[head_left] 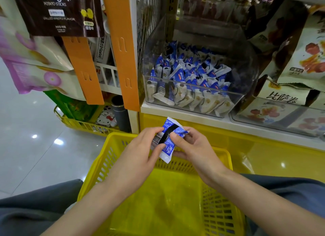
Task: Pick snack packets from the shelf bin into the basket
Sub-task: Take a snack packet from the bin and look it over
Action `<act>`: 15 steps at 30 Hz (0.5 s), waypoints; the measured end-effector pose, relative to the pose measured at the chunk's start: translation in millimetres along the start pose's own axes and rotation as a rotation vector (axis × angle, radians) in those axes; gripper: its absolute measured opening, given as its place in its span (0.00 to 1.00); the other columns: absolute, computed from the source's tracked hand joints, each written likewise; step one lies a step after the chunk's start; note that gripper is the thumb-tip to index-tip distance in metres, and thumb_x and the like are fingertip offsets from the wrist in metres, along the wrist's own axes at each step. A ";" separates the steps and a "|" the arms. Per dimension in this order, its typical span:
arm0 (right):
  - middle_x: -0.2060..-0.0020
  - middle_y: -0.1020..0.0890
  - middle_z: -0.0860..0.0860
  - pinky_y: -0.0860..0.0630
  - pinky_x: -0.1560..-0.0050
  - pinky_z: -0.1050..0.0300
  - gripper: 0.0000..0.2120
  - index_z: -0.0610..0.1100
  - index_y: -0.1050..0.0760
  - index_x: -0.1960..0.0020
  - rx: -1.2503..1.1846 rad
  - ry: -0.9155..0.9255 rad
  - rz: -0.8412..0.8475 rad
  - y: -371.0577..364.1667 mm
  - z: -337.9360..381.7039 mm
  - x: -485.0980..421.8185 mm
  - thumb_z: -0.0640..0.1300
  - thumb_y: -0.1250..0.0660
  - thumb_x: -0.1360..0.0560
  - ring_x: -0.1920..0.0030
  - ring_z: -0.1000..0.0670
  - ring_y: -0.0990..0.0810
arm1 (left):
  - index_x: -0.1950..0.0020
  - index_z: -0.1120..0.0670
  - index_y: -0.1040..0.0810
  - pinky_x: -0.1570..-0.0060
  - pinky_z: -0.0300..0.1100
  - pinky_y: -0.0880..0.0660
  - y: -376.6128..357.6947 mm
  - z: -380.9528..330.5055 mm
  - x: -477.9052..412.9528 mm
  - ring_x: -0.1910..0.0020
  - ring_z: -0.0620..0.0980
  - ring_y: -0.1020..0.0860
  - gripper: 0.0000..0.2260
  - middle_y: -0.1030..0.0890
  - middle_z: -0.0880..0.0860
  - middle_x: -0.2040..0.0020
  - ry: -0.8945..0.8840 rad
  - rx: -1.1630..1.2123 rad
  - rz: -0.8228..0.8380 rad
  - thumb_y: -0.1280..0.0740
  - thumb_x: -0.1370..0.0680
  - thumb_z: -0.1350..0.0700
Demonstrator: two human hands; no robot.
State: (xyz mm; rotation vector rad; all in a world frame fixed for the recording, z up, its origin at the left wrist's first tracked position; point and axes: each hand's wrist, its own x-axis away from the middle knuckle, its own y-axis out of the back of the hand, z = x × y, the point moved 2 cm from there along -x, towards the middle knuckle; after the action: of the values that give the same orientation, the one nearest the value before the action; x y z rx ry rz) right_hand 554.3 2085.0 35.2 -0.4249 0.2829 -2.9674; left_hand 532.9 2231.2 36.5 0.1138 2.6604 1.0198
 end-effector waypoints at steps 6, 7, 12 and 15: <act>0.57 0.20 0.48 0.20 0.68 0.61 0.11 0.37 0.30 0.47 0.061 0.039 -0.019 -3.2 -3.0 -0.8 0.36 0.33 0.27 0.65 0.57 0.18 | 0.33 0.51 0.32 0.48 0.37 0.29 -1.3 -1.8 -0.9 0.43 0.44 0.27 0.16 0.28 0.46 0.35 -0.040 -0.163 0.033 0.40 0.21 0.56; 0.58 0.20 0.49 0.21 0.69 0.62 0.11 0.37 0.30 0.47 0.074 0.045 -0.020 -4.2 -3.1 -0.9 0.36 0.32 0.27 0.66 0.58 0.18 | 0.33 0.51 0.32 0.50 0.39 0.28 -1.2 -2.3 -0.7 0.44 0.46 0.25 0.17 0.28 0.46 0.35 -0.031 -0.178 0.029 0.41 0.21 0.56; 0.59 0.20 0.51 0.21 0.69 0.61 0.09 0.41 0.29 0.50 0.189 0.079 -0.010 -6.6 -5.5 -1.5 0.36 0.31 0.28 0.65 0.56 0.18 | 0.30 0.49 0.36 0.56 0.41 0.29 -1.4 -1.6 -2.0 0.47 0.51 0.25 0.19 0.28 0.47 0.35 0.004 -0.227 0.064 0.43 0.21 0.58; 0.58 0.20 0.51 0.19 0.66 0.58 0.09 0.43 0.29 0.50 0.229 0.116 0.013 -6.5 -6.5 -1.3 0.36 0.31 0.28 0.61 0.51 0.18 | 0.32 0.51 0.33 0.55 0.46 0.26 2.6 -4.0 -3.0 0.47 0.52 0.23 0.16 0.26 0.49 0.37 -0.009 -0.226 0.045 0.42 0.20 0.55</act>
State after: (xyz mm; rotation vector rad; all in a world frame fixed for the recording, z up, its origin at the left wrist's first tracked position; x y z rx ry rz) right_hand 553.0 2092.6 30.1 -0.2228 -0.0440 -2.9696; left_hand 534.5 2230.0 41.8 0.1308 2.5245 1.3219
